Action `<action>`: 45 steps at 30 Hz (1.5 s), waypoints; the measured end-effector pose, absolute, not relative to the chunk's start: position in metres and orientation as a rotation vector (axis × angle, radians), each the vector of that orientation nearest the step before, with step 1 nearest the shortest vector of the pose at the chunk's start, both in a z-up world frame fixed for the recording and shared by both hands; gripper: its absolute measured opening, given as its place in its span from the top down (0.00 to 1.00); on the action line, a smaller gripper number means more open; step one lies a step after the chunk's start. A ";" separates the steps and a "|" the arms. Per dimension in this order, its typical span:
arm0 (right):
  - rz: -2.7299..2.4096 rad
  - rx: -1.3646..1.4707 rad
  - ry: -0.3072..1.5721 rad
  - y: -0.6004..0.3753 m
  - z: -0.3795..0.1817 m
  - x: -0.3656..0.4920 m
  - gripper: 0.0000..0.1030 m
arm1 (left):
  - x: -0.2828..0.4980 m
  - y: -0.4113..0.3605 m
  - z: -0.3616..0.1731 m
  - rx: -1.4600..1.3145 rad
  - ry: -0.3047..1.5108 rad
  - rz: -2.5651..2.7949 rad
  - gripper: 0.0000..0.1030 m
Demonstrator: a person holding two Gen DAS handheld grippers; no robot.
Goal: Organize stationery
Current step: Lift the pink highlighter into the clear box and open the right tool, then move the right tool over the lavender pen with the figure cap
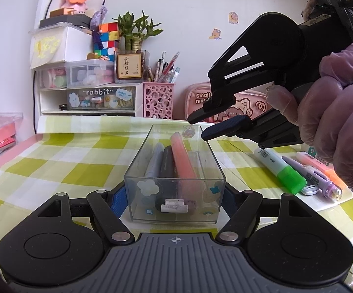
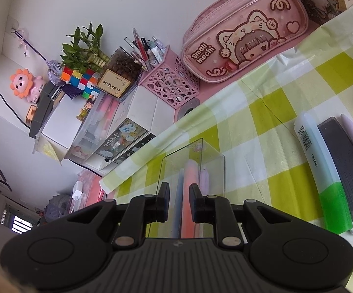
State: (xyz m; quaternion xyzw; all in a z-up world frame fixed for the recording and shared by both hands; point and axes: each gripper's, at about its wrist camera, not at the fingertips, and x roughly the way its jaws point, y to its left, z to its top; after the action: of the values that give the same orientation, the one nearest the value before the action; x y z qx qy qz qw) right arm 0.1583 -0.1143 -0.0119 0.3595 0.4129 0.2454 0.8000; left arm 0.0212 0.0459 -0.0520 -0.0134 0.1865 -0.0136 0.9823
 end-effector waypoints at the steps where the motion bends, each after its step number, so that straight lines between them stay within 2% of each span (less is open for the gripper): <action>1: 0.525 0.770 0.882 -0.116 -0.011 0.158 0.80 | 0.021 0.046 -0.052 -0.028 0.375 -0.028 0.29; 3: 0.519 0.757 0.872 -0.119 -0.008 0.156 0.78 | 0.021 0.047 -0.052 -0.030 0.375 -0.028 0.29; 8: 0.507 0.735 0.830 -0.134 0.000 0.152 0.64 | 0.022 0.047 -0.052 -0.029 0.375 -0.028 0.29; 17: 0.359 0.646 0.695 -0.195 0.010 0.132 0.46 | 0.021 0.045 -0.052 -0.023 0.374 -0.011 0.29; 26: 0.181 0.519 0.682 -0.240 -0.001 0.121 0.43 | 0.021 0.045 -0.052 -0.022 0.374 -0.008 0.29; 35: 0.297 0.353 0.699 -0.250 -0.011 0.112 0.44 | 0.021 0.045 -0.052 -0.022 0.375 -0.008 0.29; 36: 0.337 0.331 0.693 -0.249 -0.012 0.109 0.46 | 0.021 0.045 -0.052 -0.022 0.375 -0.008 0.29; 38: 0.391 0.308 0.694 -0.247 -0.015 0.104 0.60 | 0.021 0.045 -0.052 -0.022 0.374 -0.008 0.29; 40: 0.427 0.294 0.715 -0.246 -0.021 0.101 0.69 | 0.021 0.044 -0.052 -0.021 0.372 -0.008 0.29; 45: 0.501 0.223 0.755 -0.237 -0.032 0.091 0.76 | 0.021 0.044 -0.052 -0.022 0.373 -0.008 0.29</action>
State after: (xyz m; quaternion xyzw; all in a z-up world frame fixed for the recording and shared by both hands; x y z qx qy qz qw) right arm 0.0912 -0.2372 -0.0321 0.1076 0.3641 0.2417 0.8930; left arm 0.0208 0.0443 -0.0516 -0.0107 0.1852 -0.0040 0.9826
